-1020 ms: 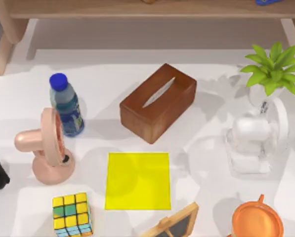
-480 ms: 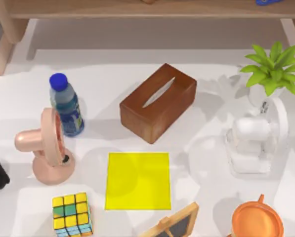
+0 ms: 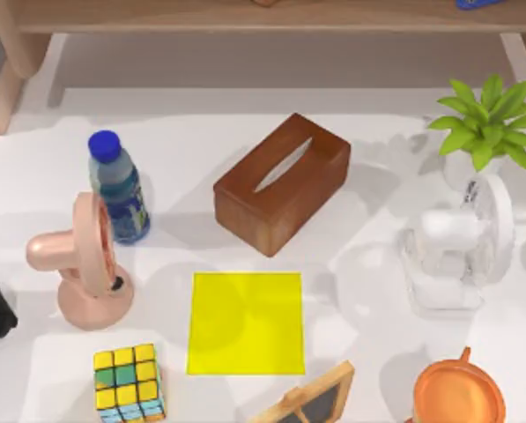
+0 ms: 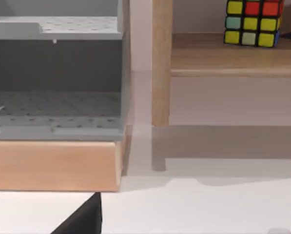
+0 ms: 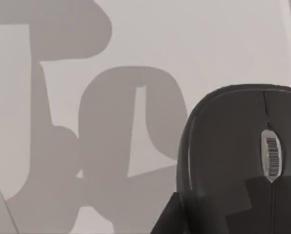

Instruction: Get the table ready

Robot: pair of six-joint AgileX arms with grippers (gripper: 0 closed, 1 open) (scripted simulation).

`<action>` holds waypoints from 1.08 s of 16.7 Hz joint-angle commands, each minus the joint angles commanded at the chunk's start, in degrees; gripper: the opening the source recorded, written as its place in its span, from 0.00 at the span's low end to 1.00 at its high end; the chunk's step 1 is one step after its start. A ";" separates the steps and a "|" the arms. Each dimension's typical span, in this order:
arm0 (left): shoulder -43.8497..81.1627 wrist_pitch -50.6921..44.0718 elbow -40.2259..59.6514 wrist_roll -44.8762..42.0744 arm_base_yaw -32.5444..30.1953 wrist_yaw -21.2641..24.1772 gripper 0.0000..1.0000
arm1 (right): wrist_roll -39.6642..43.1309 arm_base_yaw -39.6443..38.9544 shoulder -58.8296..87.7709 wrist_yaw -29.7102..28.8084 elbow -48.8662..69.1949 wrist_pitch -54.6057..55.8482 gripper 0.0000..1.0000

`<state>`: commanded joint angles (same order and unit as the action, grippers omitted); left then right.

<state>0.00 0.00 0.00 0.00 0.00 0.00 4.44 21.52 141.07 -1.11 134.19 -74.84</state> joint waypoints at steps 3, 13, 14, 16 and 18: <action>0.00 0.00 0.00 0.00 0.00 0.00 1.00 | -3.87 -2.30 -6.80 -0.79 -1.99 -1.54 0.00; 0.00 0.00 0.00 0.00 0.00 0.00 1.00 | -24.86 -25.34 -24.42 -2.53 -14.17 -3.32 0.00; 0.00 0.00 0.00 0.00 0.00 0.00 1.00 | -27.22 -28.73 -25.07 -2.59 -15.53 -2.86 0.00; 0.00 0.00 0.00 0.00 0.00 0.00 1.00 | -31.90 -35.79 -25.73 -2.64 -18.19 -1.58 0.00; 0.00 0.00 0.00 0.00 0.00 0.00 1.00 | -36.44 -42.98 -25.67 -2.64 -20.78 0.08 0.00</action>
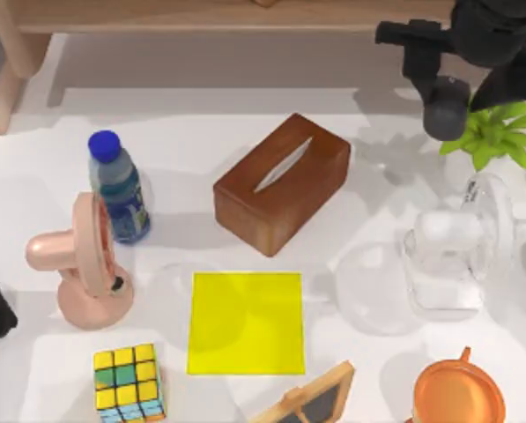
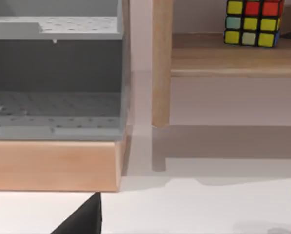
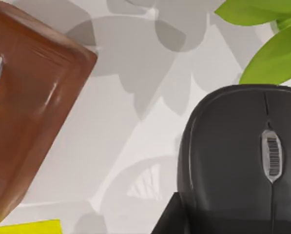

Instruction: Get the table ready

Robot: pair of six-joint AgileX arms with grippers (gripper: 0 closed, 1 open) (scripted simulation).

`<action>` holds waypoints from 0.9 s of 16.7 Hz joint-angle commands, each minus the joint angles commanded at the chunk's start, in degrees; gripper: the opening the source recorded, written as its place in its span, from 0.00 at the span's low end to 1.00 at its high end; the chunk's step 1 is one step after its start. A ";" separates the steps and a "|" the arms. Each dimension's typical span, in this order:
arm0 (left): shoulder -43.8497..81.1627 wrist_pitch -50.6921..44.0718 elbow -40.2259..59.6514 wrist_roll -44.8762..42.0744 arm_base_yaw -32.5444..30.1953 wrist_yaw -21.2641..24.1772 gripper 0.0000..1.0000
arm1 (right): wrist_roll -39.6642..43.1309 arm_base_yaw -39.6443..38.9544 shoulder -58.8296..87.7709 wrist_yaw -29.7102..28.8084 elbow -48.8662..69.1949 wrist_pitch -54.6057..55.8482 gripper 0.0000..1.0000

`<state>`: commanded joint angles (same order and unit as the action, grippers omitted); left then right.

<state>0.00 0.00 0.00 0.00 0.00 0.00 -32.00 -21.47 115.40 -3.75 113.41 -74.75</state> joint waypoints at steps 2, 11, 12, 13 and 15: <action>0.00 0.00 0.00 0.00 0.00 0.00 1.00 | -4.28 -7.05 0.73 0.03 -2.45 2.00 0.00; 0.00 0.00 0.00 0.00 0.00 0.00 1.00 | -18.03 -29.10 9.36 -0.48 -10.81 12.38 0.00; 0.00 0.00 0.00 0.00 0.00 0.00 1.00 | -18.79 -29.94 10.49 -0.67 -11.34 13.33 0.00; 0.00 0.00 0.00 0.00 0.00 0.00 1.00 | -19.35 -30.50 11.42 -0.83 -11.73 14.10 0.00; 0.00 0.00 0.00 0.00 0.00 0.00 1.00 | -19.99 -31.03 12.59 -1.06 -12.19 15.04 0.00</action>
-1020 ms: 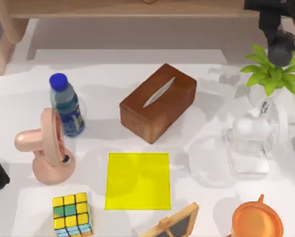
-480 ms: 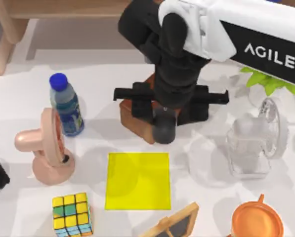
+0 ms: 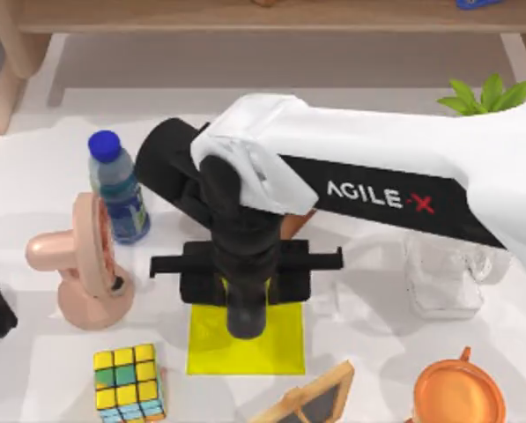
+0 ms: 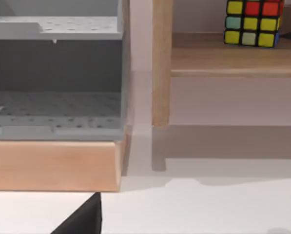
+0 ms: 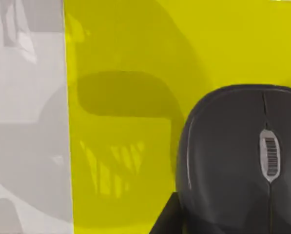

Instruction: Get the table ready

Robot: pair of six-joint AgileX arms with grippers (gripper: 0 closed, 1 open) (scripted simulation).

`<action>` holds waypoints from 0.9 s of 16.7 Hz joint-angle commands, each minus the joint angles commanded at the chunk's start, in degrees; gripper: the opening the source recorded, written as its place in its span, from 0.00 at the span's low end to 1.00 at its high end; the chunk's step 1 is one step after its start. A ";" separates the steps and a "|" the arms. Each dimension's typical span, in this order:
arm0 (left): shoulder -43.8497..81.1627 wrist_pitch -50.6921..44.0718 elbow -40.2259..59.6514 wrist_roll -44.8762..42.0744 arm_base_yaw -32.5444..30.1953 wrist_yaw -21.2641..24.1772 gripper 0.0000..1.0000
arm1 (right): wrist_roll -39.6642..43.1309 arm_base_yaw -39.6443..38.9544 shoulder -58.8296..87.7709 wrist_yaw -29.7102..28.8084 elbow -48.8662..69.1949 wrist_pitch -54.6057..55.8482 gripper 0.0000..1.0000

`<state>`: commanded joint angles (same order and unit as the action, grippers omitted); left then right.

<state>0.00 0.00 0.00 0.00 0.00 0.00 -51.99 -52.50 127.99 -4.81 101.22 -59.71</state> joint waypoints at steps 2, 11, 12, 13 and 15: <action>0.00 0.00 0.00 0.00 0.00 0.00 1.00 | 0.00 0.00 0.00 0.00 0.00 0.00 0.00; 0.00 0.00 0.00 0.00 0.00 0.00 1.00 | -0.08 0.24 -0.61 0.04 0.45 0.05 0.00; 0.00 0.00 0.00 0.00 0.00 0.00 1.00 | -0.09 0.24 -0.78 0.02 0.59 0.10 0.00; 0.00 0.00 0.00 0.00 0.00 0.00 1.00 | -0.10 0.23 -0.96 0.00 0.75 0.16 0.00; 0.00 0.00 0.00 0.00 0.00 0.00 1.00 | -0.12 0.21 -1.36 -0.04 1.10 0.30 0.00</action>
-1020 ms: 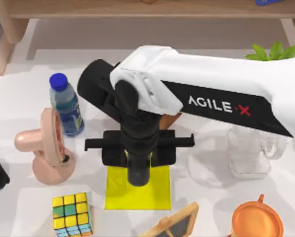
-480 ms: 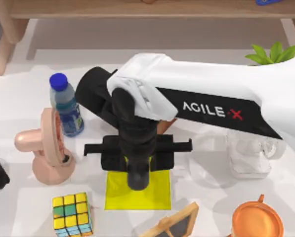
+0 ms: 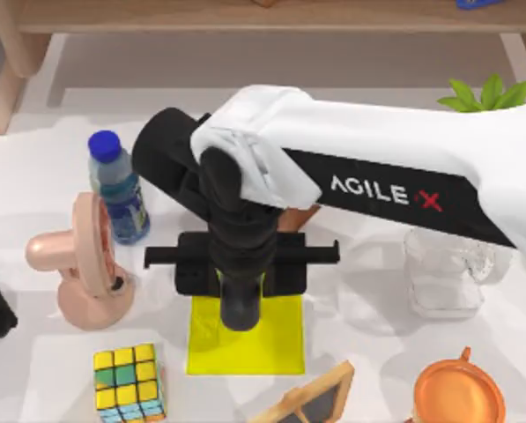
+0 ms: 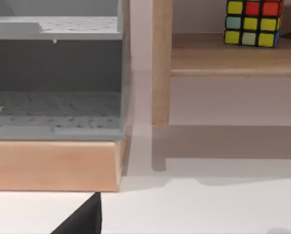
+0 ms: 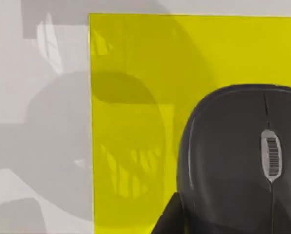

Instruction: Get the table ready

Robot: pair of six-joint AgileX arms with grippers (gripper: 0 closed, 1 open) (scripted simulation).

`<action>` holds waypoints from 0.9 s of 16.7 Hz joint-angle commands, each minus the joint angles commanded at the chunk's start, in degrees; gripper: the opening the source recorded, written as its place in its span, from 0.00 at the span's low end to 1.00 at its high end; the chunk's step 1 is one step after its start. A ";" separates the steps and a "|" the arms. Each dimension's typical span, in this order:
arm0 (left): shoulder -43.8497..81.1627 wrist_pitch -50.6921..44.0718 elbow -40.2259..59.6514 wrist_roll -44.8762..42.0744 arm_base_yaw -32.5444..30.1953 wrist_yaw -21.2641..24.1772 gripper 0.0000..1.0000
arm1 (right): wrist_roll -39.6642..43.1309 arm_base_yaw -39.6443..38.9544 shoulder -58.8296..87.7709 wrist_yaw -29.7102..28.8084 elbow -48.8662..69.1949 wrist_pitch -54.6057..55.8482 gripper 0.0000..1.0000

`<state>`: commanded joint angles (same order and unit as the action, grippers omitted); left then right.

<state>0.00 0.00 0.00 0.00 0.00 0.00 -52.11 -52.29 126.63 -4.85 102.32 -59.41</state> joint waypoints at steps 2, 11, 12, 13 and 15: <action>0.00 0.00 0.00 0.00 0.00 0.00 1.00 | -0.02 -0.02 -0.44 -0.04 0.38 0.16 0.00; 0.00 0.00 0.00 0.00 0.00 0.00 1.00 | -0.01 -0.09 -2.05 -0.18 1.68 0.99 0.00; 0.00 0.00 0.00 0.00 0.00 0.00 1.00 | 0.00 -0.09 -2.12 -0.18 1.72 1.08 0.00; 0.00 0.00 0.00 0.00 0.00 0.00 1.00 | 0.01 -0.10 -2.15 -0.18 1.72 1.17 0.00; 0.00 0.00 0.00 0.00 0.00 0.00 1.00 | 0.05 -0.11 -2.06 -0.17 1.60 1.33 0.00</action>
<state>0.00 0.00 0.00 0.00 0.00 0.00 -52.06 -52.40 124.57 -5.02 103.92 -58.08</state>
